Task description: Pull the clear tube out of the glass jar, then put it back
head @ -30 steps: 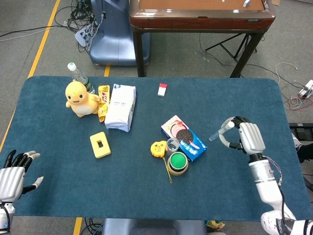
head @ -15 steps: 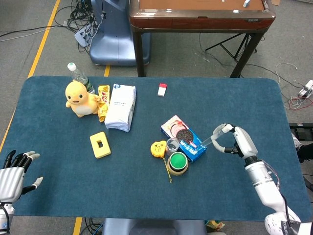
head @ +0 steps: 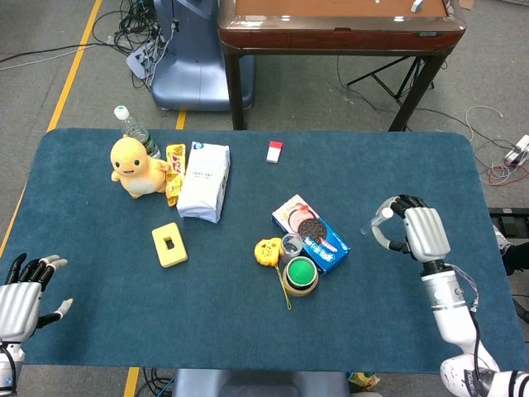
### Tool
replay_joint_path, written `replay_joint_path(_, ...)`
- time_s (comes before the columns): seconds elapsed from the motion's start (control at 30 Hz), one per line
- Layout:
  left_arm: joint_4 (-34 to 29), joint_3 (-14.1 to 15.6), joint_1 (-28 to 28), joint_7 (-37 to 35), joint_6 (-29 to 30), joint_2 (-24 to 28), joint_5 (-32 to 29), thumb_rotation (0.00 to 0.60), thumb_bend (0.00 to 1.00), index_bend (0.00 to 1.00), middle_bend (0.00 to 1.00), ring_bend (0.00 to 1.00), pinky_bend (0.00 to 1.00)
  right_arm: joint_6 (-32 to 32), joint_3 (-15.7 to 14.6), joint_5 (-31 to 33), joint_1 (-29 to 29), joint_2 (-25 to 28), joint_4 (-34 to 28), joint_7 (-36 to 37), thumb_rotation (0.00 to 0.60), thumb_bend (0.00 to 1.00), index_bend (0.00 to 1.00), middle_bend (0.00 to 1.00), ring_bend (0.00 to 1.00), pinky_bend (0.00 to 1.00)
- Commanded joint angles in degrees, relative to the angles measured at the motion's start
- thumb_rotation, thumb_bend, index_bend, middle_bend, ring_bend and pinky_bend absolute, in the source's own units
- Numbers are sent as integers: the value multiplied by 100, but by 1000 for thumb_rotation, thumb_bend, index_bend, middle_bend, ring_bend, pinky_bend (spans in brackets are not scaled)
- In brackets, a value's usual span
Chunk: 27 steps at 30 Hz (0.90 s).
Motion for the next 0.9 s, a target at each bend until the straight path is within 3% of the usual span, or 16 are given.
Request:
replay_joint_path(0.03,2,1,1,1,-1,-1,-3,600,244,247,200,160,21,-655,12,228,7,235,-584,1134,600,585,623,436,296,270)
replay_joint_path(0.23,-11,2,0,6,-3,9,0,600,244,247,200,160,21,-1011,2,98,30,519,-729,1923,600,585,623,437,296,270)
replay_joint_path(0.6,-12,3,-9,24,-21,4,-7,600,244,247,199,160,21,28,-72,-310,-2,-97,175,38,600,584,623,440,297,270)
replay_joint_path(0.77,-3,4,-7,13,-25,6,-17,600,244,247,200,160,21,-52,-76,-217,5,-142,103,115,600,585,623,440,296,270)
replay_joint_path(0.9,9,8,0,0,-17,2,-15,600,244,247,200,160,21,-451,-54,11,46,2,-292,669,600,585,623,440,296,270)
